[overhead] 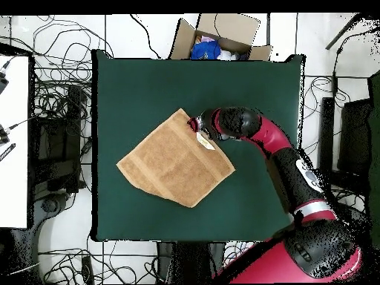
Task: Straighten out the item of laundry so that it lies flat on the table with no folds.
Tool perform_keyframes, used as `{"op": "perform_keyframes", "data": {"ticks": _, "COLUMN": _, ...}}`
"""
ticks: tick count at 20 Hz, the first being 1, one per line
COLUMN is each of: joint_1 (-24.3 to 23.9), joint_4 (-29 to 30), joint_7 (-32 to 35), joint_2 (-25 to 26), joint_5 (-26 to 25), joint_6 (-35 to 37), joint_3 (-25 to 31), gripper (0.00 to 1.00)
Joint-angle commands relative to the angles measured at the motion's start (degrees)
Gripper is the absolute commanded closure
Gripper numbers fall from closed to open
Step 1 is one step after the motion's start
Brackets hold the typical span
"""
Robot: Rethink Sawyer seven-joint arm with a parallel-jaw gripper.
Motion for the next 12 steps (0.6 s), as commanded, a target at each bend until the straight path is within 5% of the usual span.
{"op": "perform_keyframes", "data": {"ticks": 1, "joint_1": -3.50, "joint_4": 4.54, "joint_7": -8.39, "joint_2": -6.88, "joint_5": -6.00, "joint_6": -5.44, "joint_3": 1.47, "gripper": 1.00}}
{"op": "perform_keyframes", "data": {"ticks": 12, "joint_1": -5.56, "joint_4": 4.70, "joint_7": -8.92, "joint_2": -8.98, "joint_5": -10.89, "joint_6": -12.08, "joint_3": 7.69, "gripper": 1.00}}
